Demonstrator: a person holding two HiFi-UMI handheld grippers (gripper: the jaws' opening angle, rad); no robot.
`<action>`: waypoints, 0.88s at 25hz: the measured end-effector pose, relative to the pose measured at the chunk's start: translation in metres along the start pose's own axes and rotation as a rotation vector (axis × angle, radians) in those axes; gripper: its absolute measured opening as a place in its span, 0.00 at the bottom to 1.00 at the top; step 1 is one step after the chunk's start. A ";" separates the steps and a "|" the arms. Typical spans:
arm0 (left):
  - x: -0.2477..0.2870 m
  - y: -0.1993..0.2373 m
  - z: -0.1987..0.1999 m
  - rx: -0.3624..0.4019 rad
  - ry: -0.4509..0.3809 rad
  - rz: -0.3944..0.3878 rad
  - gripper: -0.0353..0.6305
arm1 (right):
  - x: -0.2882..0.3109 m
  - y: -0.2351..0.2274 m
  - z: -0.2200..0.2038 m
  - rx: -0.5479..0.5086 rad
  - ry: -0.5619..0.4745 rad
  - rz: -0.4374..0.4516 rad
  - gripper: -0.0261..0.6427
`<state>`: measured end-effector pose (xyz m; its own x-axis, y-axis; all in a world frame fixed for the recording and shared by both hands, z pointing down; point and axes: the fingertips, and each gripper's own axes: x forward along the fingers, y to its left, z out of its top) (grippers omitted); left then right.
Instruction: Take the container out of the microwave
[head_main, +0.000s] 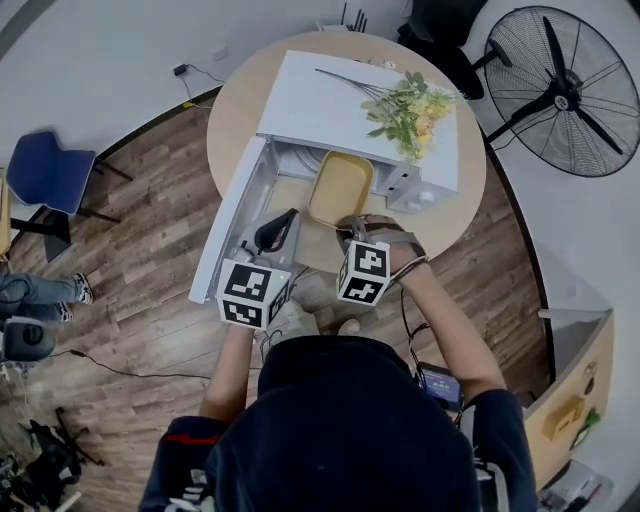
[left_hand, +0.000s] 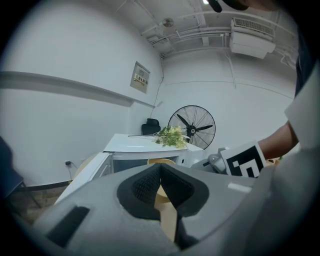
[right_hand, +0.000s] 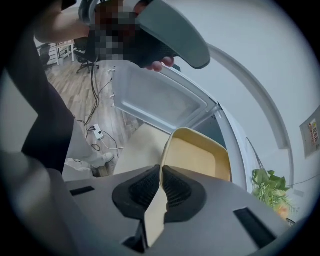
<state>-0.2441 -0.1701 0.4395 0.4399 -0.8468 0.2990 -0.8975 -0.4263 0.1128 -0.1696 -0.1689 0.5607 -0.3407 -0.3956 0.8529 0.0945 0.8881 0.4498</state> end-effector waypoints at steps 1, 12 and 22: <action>0.001 -0.004 -0.001 0.006 0.003 0.004 0.08 | -0.002 0.004 -0.003 -0.009 0.005 0.012 0.07; -0.010 -0.051 -0.008 0.015 0.012 0.089 0.08 | -0.039 0.031 -0.031 -0.058 -0.026 0.052 0.07; -0.033 -0.095 -0.010 0.087 0.002 0.130 0.08 | -0.076 0.051 -0.042 -0.083 -0.045 0.043 0.07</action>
<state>-0.1740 -0.0986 0.4281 0.3203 -0.8961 0.3074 -0.9406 -0.3395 -0.0096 -0.0996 -0.1027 0.5299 -0.3761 -0.3452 0.8599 0.1865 0.8808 0.4352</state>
